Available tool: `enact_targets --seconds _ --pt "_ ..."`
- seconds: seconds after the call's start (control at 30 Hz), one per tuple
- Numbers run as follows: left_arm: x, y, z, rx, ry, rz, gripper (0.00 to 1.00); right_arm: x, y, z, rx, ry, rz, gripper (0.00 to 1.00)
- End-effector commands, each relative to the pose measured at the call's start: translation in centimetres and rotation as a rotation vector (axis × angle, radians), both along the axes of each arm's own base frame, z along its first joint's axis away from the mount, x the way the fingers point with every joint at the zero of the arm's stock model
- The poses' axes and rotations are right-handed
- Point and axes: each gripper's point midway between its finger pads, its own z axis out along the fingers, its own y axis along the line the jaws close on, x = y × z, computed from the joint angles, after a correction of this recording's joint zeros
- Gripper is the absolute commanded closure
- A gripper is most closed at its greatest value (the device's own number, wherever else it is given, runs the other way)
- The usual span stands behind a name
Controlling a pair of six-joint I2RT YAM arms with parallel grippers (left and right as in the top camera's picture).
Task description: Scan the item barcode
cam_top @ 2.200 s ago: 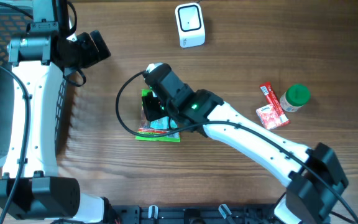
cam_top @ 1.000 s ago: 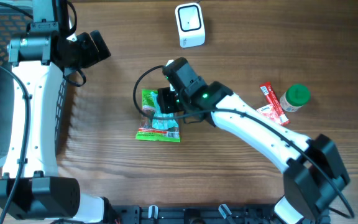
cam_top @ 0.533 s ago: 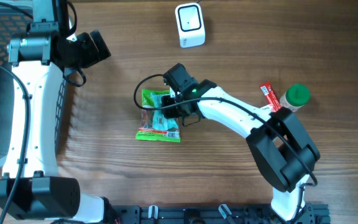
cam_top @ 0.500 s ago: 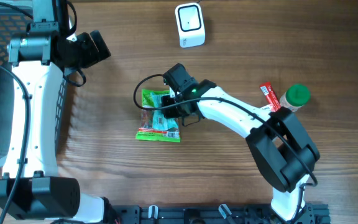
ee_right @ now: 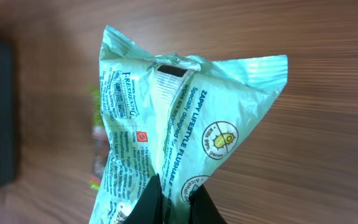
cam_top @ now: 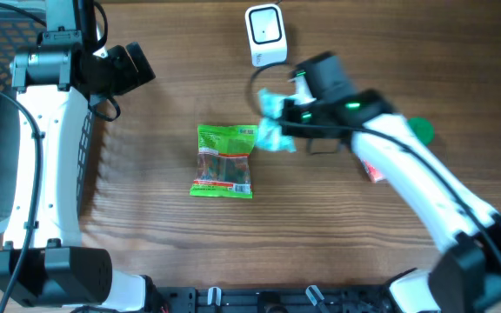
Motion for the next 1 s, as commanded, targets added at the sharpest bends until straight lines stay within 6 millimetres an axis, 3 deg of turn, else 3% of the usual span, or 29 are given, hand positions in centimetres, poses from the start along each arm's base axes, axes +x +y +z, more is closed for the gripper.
enact_targets --seconds 0.0,0.13,0.3,0.47,0.6,0.7,0.83,0.97 --pt "0.0 0.2 -0.1 0.013 0.0 -0.008 0.0 0.0 -2.8 -2.5 -0.098 0.048 -0.054 0.96" --pt "0.0 0.2 -0.1 0.013 0.0 -0.008 0.0 -0.7 -3.9 -6.6 -0.14 0.065 -0.076 0.96" --pt "0.0 0.2 -0.1 0.013 0.001 -0.008 0.0 -3.1 -5.0 -12.1 -0.136 0.114 -0.127 0.96" --pt "0.0 0.2 -0.1 0.013 0.0 -0.008 0.0 -4.9 -5.6 -14.7 -0.139 0.129 -0.123 0.69" --pt "0.0 0.2 -0.1 0.013 0.001 -0.009 0.0 -4.9 -5.0 -13.8 -0.125 0.128 -0.051 0.59" --pt "0.0 0.2 -0.1 0.013 0.001 -0.008 0.0 -3.9 -3.7 -11.2 -0.054 0.108 -0.004 0.53" --pt "0.0 0.2 -0.1 0.013 0.0 -0.008 0.0 -3.0 -2.2 -7.5 0.017 0.075 0.035 0.57" --pt "0.0 0.2 -0.1 0.013 0.001 -0.008 0.0 -2.8 -2.2 -6.7 0.015 0.066 0.034 0.6"
